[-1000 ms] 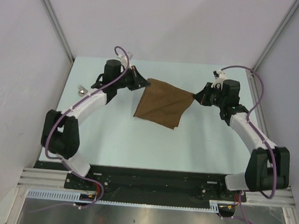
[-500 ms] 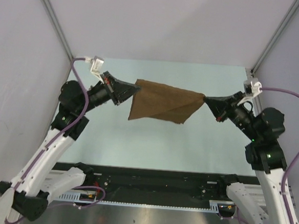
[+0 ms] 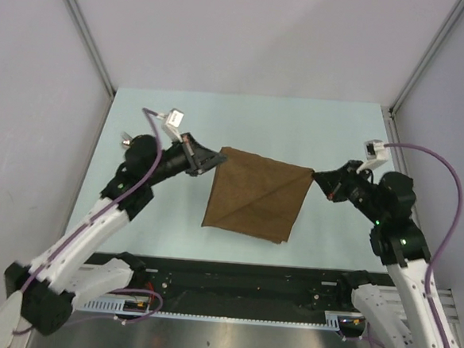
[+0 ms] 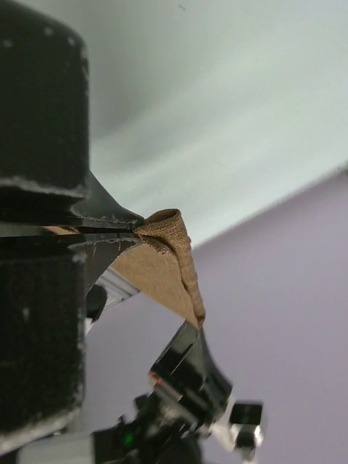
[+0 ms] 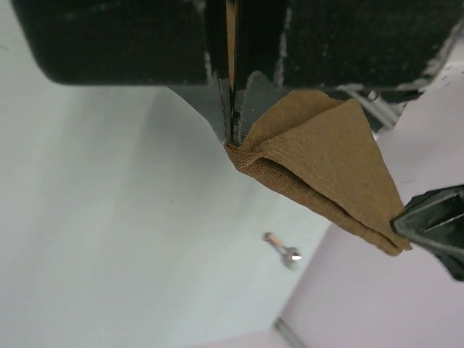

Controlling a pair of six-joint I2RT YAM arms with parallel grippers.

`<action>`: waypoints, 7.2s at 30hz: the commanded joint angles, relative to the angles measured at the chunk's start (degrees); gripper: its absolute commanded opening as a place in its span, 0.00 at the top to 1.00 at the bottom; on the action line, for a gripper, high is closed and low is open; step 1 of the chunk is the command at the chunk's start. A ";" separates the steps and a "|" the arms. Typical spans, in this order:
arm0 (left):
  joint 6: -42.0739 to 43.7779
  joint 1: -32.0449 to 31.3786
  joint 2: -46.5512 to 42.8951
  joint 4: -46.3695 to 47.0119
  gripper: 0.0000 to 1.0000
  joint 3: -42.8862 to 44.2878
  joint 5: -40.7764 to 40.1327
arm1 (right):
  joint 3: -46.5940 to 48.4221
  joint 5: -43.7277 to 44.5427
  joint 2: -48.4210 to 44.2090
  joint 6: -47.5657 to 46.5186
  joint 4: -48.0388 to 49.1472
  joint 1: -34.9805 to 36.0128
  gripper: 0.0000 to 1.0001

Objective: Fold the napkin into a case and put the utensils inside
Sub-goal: Pick up the upper triangle-folded napkin from the center of the board, then place the upper triangle-folded napkin at the center of the board, then smooth out the upper triangle-folded napkin at the center of the board.

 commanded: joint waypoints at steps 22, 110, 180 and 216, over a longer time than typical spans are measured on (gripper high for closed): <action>10.53 7.64 55.41 -10.18 0.02 29.33 -10.02 | 19.97 11.86 65.61 -7.88 7.27 -8.95 0.39; 4.03 0.00 38.05 3.98 1.00 -10.69 -4.39 | -19.95 7.90 42.82 6.71 13.41 -0.77 0.91; 3.50 0.08 44.12 3.90 0.90 -2.96 -0.60 | -4.67 11.23 51.36 1.97 6.57 1.69 1.00; 4.90 -0.98 31.76 -3.00 0.33 -10.34 -3.74 | -9.15 11.93 44.94 -3.83 1.82 -2.27 0.64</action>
